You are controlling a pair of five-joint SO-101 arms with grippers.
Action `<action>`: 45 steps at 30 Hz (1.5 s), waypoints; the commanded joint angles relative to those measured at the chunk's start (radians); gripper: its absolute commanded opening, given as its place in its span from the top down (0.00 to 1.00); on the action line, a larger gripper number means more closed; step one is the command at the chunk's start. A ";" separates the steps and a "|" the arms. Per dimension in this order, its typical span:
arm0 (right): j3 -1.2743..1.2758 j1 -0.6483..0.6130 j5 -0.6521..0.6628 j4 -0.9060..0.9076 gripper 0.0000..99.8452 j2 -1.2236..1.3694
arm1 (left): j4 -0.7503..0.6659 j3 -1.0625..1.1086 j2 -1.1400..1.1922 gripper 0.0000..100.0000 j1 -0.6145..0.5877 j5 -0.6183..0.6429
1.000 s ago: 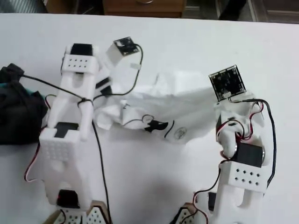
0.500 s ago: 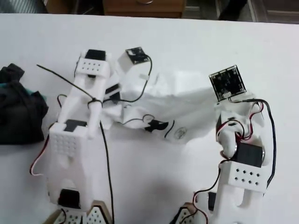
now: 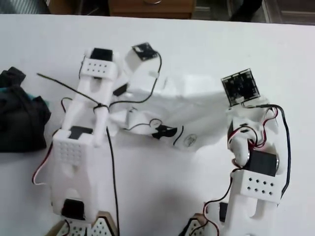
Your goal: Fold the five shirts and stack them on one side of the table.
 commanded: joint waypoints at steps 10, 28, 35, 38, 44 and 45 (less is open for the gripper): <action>-0.262 -0.076 -0.209 0.022 0.98 -0.024 | 0.279 -0.239 -0.292 0.97 -0.041 0.078; -0.778 -0.076 -0.207 0.143 0.98 -0.024 | 0.284 -0.232 -0.830 0.97 -0.232 0.198; -0.945 -0.081 -0.207 0.269 0.98 -0.021 | 0.284 -0.219 -0.948 0.97 -0.235 0.198; -0.867 -0.081 -0.207 0.305 0.98 -0.019 | 0.282 -0.088 -0.945 0.97 -0.230 0.193; -0.571 -0.082 -0.207 0.292 0.98 -0.021 | 0.215 0.337 -0.944 0.97 -0.222 0.190; -0.512 -0.082 -0.206 0.274 0.98 -0.021 | 0.187 0.410 -0.944 0.97 -0.218 0.190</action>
